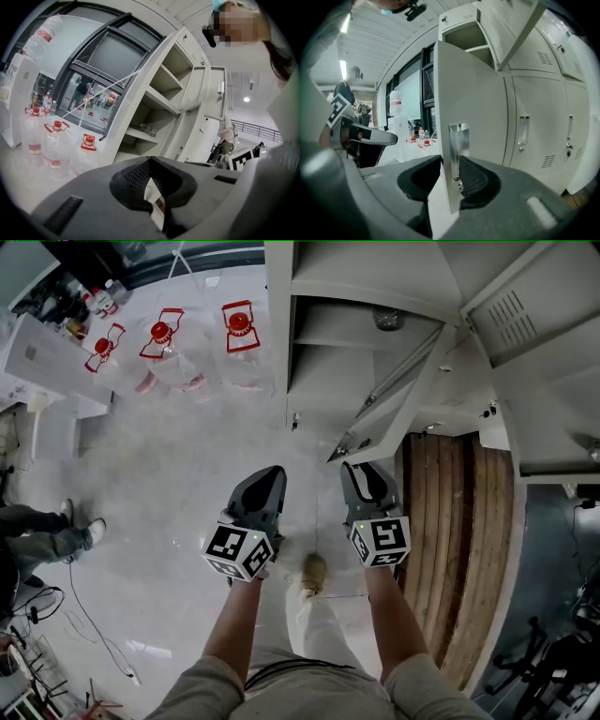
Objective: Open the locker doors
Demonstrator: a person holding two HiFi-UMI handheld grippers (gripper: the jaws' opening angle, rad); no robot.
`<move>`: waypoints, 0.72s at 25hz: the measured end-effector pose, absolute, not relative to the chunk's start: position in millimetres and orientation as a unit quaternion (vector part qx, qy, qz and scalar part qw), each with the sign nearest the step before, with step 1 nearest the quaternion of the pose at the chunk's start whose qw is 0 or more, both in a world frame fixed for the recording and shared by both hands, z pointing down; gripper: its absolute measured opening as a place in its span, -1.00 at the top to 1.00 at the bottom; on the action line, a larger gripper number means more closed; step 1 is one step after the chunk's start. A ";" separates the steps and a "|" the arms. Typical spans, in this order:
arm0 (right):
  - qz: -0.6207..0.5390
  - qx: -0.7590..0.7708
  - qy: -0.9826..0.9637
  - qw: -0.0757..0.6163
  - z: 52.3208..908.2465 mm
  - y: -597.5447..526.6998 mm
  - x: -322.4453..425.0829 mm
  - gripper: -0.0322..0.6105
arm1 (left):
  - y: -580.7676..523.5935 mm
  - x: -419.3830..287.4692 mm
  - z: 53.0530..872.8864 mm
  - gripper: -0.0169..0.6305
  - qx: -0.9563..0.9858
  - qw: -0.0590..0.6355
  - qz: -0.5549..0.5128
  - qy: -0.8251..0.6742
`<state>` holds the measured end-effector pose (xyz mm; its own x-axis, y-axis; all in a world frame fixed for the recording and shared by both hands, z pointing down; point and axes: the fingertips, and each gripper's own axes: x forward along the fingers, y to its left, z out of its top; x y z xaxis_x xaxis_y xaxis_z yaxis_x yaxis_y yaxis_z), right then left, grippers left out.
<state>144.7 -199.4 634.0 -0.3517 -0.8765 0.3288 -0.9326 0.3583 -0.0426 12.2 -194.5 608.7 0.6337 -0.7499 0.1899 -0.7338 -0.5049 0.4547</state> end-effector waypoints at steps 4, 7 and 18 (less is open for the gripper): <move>0.108 0.558 -0.812 0.132 633.3 -186.4 161.0 0.51 | -181.0 19.5 610.3 0.95 0.864 0.258 -0.017 -0.432; 0.111 0.566 -0.806 0.131 633.4 -176.0 175.5 0.51 | -173.2 26.1 608.8 0.95 0.864 0.257 -0.018 -0.432; 0.122 0.598 -0.782 0.124 632.8 -149.3 231.3 0.51 | -152.6 52.8 601.7 0.95 0.867 0.250 -0.018 -0.431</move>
